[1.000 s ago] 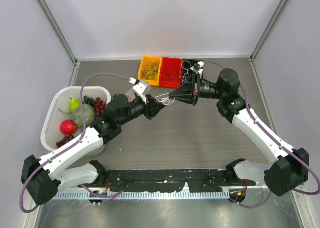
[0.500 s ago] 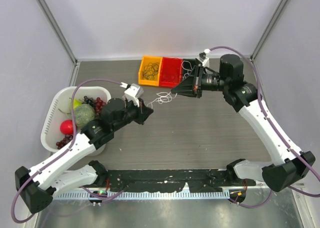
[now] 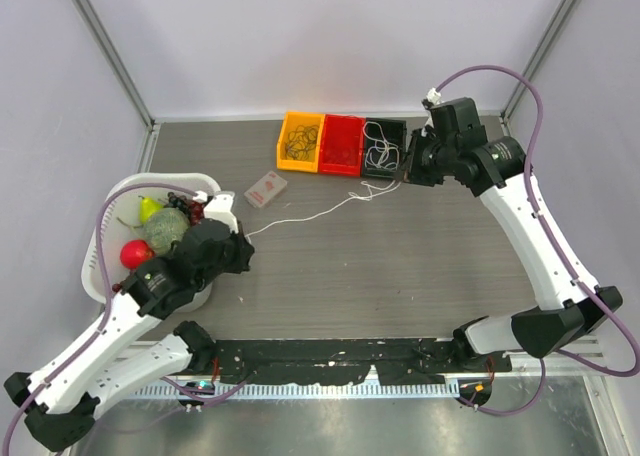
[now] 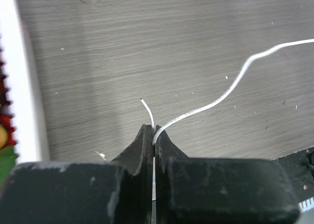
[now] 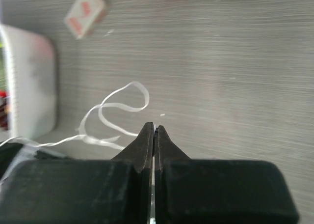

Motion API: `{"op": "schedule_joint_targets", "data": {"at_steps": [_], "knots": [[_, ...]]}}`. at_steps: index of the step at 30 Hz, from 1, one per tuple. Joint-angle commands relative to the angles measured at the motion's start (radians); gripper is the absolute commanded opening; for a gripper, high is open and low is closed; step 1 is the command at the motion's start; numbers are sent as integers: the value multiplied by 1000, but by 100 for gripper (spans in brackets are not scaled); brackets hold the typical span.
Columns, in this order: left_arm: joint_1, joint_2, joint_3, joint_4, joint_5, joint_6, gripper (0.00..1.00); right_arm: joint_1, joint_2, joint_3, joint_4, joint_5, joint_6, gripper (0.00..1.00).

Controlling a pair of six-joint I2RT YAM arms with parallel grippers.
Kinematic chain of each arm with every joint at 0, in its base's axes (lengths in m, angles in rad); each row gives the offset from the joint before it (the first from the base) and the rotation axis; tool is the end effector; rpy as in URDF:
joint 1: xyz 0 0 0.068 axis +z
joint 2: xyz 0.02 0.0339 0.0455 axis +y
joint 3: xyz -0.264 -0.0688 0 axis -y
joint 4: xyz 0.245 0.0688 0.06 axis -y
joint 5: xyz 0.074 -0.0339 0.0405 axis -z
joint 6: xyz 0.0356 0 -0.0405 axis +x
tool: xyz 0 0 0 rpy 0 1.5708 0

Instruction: Untangle the cables

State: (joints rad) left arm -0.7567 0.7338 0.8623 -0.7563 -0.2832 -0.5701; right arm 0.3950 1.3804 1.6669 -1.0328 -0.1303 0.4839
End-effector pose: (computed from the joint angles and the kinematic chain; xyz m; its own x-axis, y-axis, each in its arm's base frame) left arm 0.1136 -0.0935 0.3177 -0.6266 -0.1211 -0.7699 0.1860 0.9361 -0.2986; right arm 0.2459 0.1075 0.4253 -0.7732 0.1774 -0.6089 -0.1241 0.8991 0.4197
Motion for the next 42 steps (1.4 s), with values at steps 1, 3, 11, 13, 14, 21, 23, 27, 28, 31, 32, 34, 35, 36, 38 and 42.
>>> {"op": "schedule_joint_targets", "data": {"at_steps": [1, 3, 11, 13, 14, 21, 23, 27, 28, 31, 32, 34, 35, 36, 38, 42], "knots": [[5, -62, 84, -124, -143, -37, 0, -4, -24, -28, -53, 308, -119, 2], [3, -88, 115, -149, -189, -36, 0, -5, -24, -64, -53, 354, -126, 2], [5, -175, 198, -134, -317, 32, 0, -5, -58, -188, -9, 278, -126, 2], [5, -160, 198, -111, -248, 23, 0, -5, -73, -216, 32, 166, -122, 1], [7, -145, 195, -91, -211, 16, 0, -5, -76, -228, 45, 76, -117, 1], [5, 82, 132, 98, 99, -97, 0, -5, -95, -326, 177, -242, -31, 1], [5, 177, 133, 152, 182, -123, 0, -5, -96, -331, 200, -299, 1, 1], [5, 353, 191, 161, 265, -158, 19, -5, -93, -283, 231, -302, 54, 1], [5, 383, 202, 166, 272, -163, 22, -5, -87, -267, 228, -290, 61, 1], [5, 414, 216, 193, 262, -181, 51, -13, -48, -155, 209, -224, 65, 1], [5, 412, 212, 208, 260, -185, 57, -12, -29, -109, 197, -207, 67, 1], [5, 401, 207, 224, 266, -177, 64, -18, -6, -53, 192, -146, 73, 1], [5, 395, 207, 221, 269, -168, 68, -19, 0, -35, 197, -102, 73, 1], [5, 388, 205, 212, 276, -162, 71, -21, 15, -3, 203, -74, 82, 1], [5, 372, 213, 183, 279, -131, 74, -31, 45, 51, 214, -37, 97, 1], [5, 343, 230, 134, 293, -62, 77, -61, 126, 184, 235, 4, 102, 1]]}}
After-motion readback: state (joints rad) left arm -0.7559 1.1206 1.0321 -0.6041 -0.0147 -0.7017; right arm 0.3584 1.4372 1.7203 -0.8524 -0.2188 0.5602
